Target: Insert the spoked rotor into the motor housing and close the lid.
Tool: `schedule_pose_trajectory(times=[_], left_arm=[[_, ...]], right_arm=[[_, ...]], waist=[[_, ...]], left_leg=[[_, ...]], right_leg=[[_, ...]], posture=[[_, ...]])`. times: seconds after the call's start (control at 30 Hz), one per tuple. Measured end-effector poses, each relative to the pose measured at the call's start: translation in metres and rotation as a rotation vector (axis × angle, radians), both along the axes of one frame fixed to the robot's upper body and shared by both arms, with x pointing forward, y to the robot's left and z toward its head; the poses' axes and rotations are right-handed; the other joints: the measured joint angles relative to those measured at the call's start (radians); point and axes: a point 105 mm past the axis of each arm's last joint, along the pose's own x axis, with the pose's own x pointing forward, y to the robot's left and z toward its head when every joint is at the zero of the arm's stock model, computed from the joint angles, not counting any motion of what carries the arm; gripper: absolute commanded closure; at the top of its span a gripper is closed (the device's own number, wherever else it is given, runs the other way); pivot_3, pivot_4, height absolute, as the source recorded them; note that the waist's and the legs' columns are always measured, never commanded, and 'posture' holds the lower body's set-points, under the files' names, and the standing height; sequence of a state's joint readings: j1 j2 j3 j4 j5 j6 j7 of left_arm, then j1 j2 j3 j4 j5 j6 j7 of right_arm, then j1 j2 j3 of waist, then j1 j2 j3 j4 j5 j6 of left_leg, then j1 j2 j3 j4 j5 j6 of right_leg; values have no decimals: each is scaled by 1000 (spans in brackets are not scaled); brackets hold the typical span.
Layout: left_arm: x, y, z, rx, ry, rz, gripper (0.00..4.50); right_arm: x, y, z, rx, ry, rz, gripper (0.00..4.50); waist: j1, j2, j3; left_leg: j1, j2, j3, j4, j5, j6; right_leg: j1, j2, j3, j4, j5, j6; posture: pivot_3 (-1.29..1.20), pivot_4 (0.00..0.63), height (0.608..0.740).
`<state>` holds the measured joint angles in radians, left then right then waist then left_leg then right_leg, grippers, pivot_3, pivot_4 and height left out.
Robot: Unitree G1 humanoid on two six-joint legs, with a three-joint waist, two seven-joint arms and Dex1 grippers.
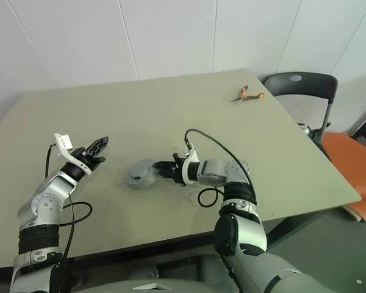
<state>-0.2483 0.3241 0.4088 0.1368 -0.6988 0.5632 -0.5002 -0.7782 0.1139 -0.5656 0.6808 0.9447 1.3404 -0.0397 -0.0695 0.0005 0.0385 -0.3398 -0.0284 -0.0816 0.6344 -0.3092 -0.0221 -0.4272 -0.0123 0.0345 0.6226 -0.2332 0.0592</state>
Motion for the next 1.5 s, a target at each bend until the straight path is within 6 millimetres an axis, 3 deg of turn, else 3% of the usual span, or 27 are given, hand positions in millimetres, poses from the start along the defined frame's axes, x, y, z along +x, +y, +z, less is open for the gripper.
schedule_pose_trajectory(times=[0.1,0.2,0.4,0.57,0.6,0.77,0.93,1.5], left_arm=[[-6,0,-13,-12,56,-3,4500],[-10,3,-15,-52,72,1,3881],[-14,7,4,-321,39,56,1828],[-15,3,7,-572,96,76,149],[-16,2,6,-600,109,74,30],[-26,-10,-9,-750,231,42,30],[-25,-13,-5,-837,245,17,30],[-20,-40,3,-799,267,-139,30]], right_arm=[[14,-2,10,49,-41,-76,3279],[26,-2,20,95,-88,-129,3279],[39,1,27,147,-121,-199,3279],[42,3,30,165,-141,-212,3279],[42,4,31,168,-144,-209,3279],[41,6,32,170,-151,-194,3279],[40,8,32,165,-155,-185,3279],[39,10,31,155,-158,-174,3279]], waist=[[0,-1,1],[0,-1,1],[1,-1,1],[0,-2,1],[0,-2,1],[2,-3,0],[1,-3,0],[2,-3,1]], left_leg=[[-1,0,0,0,0,0],[-1,0,0,-1,0,0],[-1,-1,0,-1,0,0],[-2,-2,0,-1,0,0],[-2,-2,0,-1,0,0],[-2,-2,0,-1,0,-1],[-1,-4,0,0,1,-4],[-1,-9,0,4,3,-6]], right_leg=[[0,-1,0,-1,0,0],[0,-1,0,-2,0,0],[0,-3,0,-2,0,0],[-1,-4,0,-2,1,0],[-1,-4,0,-2,1,0],[-1,-5,1,-2,1,0],[-1,-5,1,0,1,0],[-1,-9,2,5,1,0]], posture=[[0,0,740],[0,0,740],[0,0,740],[0,0,740],[0,0,740],[0,0,740],[0,0,740],[0,0,740]])
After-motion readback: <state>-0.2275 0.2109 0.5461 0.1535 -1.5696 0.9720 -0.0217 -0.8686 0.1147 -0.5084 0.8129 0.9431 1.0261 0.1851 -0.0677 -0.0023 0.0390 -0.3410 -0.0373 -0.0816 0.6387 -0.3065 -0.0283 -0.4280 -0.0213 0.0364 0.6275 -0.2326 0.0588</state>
